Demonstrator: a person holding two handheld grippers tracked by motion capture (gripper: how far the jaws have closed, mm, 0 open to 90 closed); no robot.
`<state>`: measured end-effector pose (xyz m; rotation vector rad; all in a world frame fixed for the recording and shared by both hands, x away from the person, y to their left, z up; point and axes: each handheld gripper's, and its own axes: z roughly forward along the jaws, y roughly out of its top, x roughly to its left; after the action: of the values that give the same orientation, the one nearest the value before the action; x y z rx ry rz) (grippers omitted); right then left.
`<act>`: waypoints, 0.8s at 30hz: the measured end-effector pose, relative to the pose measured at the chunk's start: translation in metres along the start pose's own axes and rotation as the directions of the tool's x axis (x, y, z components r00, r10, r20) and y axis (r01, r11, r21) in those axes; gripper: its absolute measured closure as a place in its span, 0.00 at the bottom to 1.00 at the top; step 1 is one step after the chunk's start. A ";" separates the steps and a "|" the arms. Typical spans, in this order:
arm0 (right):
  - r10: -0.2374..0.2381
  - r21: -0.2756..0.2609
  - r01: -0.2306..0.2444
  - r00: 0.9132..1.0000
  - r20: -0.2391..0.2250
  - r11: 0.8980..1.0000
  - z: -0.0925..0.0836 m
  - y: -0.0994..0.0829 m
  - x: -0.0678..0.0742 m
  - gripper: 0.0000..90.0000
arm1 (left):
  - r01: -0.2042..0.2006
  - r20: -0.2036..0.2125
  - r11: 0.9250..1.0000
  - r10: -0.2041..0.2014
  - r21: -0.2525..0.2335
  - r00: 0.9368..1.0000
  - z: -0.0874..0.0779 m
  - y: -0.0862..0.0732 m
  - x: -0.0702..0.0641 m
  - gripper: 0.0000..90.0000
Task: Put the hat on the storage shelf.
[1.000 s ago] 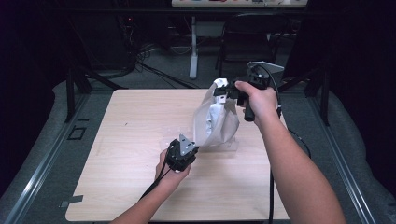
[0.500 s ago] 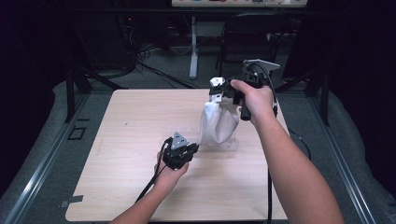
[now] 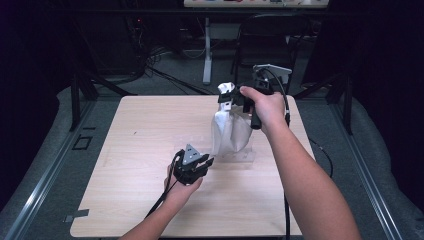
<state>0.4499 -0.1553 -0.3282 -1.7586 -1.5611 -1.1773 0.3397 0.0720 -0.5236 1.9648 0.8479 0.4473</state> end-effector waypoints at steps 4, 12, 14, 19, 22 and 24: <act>-0.003 0.003 0.003 1.000 -0.002 1.000 0.004 0.000 0.001 0.89 | -0.015 -0.018 1.000 0.015 -0.008 1.000 0.001 0.003 -0.002 0.65; -0.007 0.006 0.007 1.000 -0.004 1.000 0.009 0.001 0.002 0.89 | -0.019 -0.028 1.000 0.019 0.003 0.999 0.014 0.014 -0.006 0.75; -0.006 0.005 0.006 1.000 -0.003 1.000 0.011 0.001 0.003 0.89 | -0.029 -0.035 1.000 0.029 -0.003 0.999 0.014 0.014 -0.006 0.80; -0.011 0.014 0.011 1.000 -0.016 1.000 0.015 0.000 0.005 0.89 | -0.062 -0.046 0.998 0.061 -0.008 0.997 0.009 0.012 -0.001 0.88; -0.017 0.014 0.017 1.000 -0.021 1.000 0.017 0.000 0.007 0.89 | -0.056 -0.048 0.998 0.055 -0.015 0.997 0.006 0.012 0.003 0.91; -0.016 0.018 0.017 1.000 -0.026 1.000 0.019 -0.001 0.009 0.89 | -0.053 -0.042 0.998 0.053 -0.018 0.998 0.005 0.012 0.004 0.92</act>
<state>0.4538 -0.1351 -0.3305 -1.7154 -1.5697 -1.1855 0.3503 0.0676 -0.5164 1.9700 0.8159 0.5267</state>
